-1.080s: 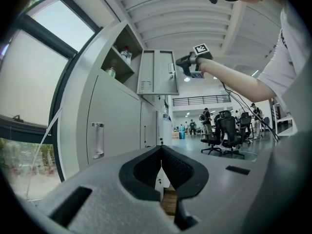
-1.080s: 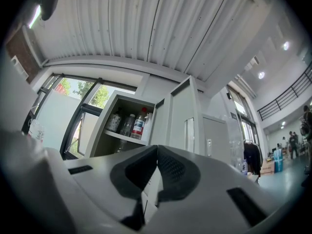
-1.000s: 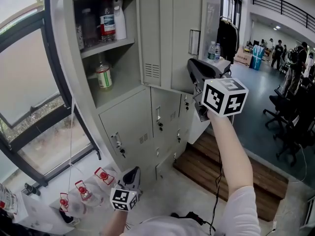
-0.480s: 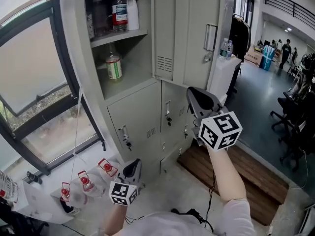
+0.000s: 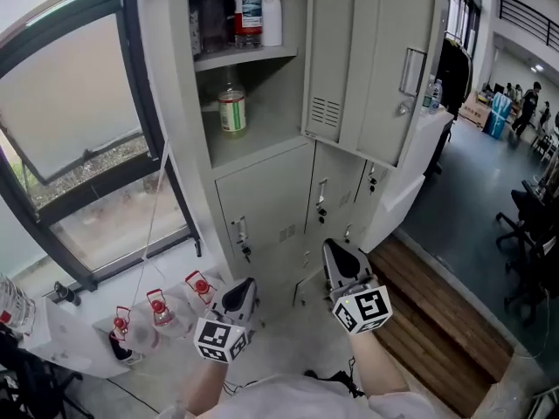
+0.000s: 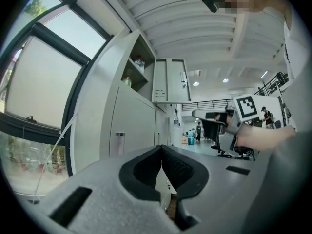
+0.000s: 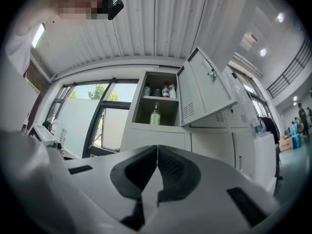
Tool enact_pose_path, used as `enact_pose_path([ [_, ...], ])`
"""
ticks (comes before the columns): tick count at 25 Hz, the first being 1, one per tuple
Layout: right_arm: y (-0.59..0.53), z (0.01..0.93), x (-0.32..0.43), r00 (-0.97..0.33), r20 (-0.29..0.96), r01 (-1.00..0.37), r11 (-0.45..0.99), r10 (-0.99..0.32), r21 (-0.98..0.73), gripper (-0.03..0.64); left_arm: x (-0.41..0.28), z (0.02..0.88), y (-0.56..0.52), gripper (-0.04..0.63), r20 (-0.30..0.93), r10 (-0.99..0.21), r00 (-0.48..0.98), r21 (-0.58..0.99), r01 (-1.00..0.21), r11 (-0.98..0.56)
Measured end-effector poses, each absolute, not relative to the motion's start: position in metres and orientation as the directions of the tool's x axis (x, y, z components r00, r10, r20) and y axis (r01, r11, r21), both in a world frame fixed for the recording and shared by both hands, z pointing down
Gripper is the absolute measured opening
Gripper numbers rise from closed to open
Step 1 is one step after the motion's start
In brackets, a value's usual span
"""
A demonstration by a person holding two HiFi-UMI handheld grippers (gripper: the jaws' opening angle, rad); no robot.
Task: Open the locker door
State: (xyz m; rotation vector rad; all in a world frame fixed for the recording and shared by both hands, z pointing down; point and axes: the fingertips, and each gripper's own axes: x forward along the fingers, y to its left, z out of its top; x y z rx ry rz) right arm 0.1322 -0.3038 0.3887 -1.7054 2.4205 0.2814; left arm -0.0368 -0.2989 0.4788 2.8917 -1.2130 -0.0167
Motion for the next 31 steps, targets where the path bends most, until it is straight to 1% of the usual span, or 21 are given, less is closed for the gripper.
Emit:
enact_pose_path([
  [5,-0.297,0.434,0.107,-0.394,-0.210,-0.918,0.393,-0.895,0.048,0.014,-0.050,0.482,-0.299,0.009,-0.007,-0.744,0.668,0.016,-0.744,-0.668],
  [13,-0.298,0.469,0.089,-0.430,-0.160,-0.901,0.433,-0.888,0.020,0.014,-0.066,0.491,-0.299,0.009,0.011,-0.785,0.619,0.026,-0.785,-0.619],
  [22,-0.300,0.483,0.084,-0.447,-0.147,-0.890,0.455,-0.883,-0.030,0.014,-0.074,0.498,-0.304,0.009,0.023,-0.807,0.590,0.029,-0.808,-0.589],
  [31,-0.308,0.480,0.080,-0.453,-0.153,-0.886,0.463,-0.878,-0.034,0.014,-0.077,0.494,-0.311,0.009,0.009,-0.812,0.583,0.045,-0.812,-0.582],
])
